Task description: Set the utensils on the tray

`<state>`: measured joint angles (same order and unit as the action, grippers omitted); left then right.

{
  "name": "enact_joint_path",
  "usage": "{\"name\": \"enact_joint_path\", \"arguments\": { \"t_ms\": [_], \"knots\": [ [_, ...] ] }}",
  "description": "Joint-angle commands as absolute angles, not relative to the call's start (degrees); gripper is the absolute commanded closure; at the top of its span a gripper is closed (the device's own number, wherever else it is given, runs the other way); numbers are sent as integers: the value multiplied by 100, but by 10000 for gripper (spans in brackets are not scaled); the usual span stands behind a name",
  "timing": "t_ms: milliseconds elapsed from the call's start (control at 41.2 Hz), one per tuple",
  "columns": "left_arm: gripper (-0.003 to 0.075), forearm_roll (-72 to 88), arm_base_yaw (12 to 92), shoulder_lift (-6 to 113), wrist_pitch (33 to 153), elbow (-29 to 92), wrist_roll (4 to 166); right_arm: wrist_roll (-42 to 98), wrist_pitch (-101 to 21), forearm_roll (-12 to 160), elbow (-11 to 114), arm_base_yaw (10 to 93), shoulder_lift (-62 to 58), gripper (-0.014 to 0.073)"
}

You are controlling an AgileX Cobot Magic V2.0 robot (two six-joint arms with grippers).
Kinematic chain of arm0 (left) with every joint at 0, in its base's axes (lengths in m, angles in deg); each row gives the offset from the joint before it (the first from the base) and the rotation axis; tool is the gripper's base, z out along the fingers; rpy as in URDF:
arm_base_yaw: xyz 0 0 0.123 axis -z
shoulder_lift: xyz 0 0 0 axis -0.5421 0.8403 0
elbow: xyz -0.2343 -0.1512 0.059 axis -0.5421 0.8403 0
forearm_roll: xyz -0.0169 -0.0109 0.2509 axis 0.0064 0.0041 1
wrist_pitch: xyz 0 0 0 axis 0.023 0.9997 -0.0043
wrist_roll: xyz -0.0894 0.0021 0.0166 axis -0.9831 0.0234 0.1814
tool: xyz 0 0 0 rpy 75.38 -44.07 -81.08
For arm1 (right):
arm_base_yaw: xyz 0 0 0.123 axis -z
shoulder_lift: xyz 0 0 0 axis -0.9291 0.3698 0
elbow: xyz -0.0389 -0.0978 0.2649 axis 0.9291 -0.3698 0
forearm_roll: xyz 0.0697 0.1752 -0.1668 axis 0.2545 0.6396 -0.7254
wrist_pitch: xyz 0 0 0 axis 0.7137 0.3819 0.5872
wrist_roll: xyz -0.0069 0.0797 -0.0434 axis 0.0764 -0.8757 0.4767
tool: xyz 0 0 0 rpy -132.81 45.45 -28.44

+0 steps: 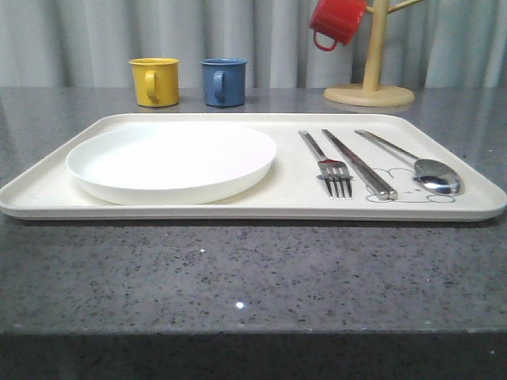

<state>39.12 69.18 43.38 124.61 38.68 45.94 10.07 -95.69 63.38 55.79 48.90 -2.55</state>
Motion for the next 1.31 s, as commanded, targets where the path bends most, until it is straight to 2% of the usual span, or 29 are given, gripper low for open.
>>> {"name": "enact_joint_path", "arguments": {
  "t_ms": [0,364,631,728,898,996,1287],
  "knots": [
    [372,3891,6961,4305,12063,3713,4555,1067,-8966,6286,5259,4891,-950,295],
    [372,3891,6961,4305,12063,3713,4555,607,-8567,6191,4227,4891,-2646,295],
    [375,3891,6961,4305,12063,3713,4555,607,-8628,6191,4228,4891,-2844,300],
    [430,3891,6961,4305,12074,3713,4555,607,-8635,6191,4228,4891,-2844,363],
    [635,3891,6961,4305,12074,3713,4555,607,-8635,6191,4228,4891,-2844,573],
    [738,3891,6961,4305,12074,3713,4555,607,-8635,6191,4228,4891,-2844,656],
    [738,3902,6961,4305,12064,3713,4905,607,-8655,6205,4228,4891,-2844,661]
  ]
}}
